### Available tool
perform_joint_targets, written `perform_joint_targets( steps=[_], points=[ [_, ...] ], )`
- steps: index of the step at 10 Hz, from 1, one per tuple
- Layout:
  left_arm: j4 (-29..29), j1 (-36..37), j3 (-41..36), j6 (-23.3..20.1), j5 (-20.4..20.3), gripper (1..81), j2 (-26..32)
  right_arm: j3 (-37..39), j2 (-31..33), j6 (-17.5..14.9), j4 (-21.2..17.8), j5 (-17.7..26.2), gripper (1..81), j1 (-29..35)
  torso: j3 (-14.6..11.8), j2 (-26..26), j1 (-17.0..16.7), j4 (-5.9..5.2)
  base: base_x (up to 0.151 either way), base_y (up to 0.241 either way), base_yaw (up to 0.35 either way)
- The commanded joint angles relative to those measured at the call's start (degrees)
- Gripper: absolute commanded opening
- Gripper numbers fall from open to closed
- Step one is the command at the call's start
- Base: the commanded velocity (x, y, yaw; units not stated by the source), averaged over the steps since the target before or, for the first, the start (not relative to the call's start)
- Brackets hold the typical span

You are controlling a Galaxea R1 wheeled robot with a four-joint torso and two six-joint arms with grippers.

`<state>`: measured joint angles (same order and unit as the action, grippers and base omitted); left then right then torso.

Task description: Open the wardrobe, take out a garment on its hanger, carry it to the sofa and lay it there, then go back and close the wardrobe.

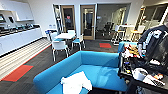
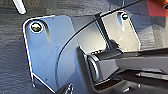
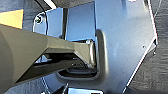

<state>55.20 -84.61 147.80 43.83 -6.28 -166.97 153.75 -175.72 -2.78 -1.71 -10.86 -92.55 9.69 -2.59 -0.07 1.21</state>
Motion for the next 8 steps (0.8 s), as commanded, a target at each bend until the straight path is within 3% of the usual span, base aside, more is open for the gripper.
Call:
perform_joint_targets(
  steps=[1,8],
  points=[
    [0.7,2.48,-0.23,0.03,1.8,81.1,0.41,-0.3,-0.63,-0.21,-0.05,3.04,81.1,1.53,0.0,0.0,0.07,0.0,0.0,0.0,0.0],
    [0.7,2.48,-0.23,0.03,1.71,81.1,0.76,-0.04,-0.63,-0.21,-0.05,2.95,81.1,1.36,0.0,-0.02,0.07,0.0,0.0,0.0,0.0]
  ],
)
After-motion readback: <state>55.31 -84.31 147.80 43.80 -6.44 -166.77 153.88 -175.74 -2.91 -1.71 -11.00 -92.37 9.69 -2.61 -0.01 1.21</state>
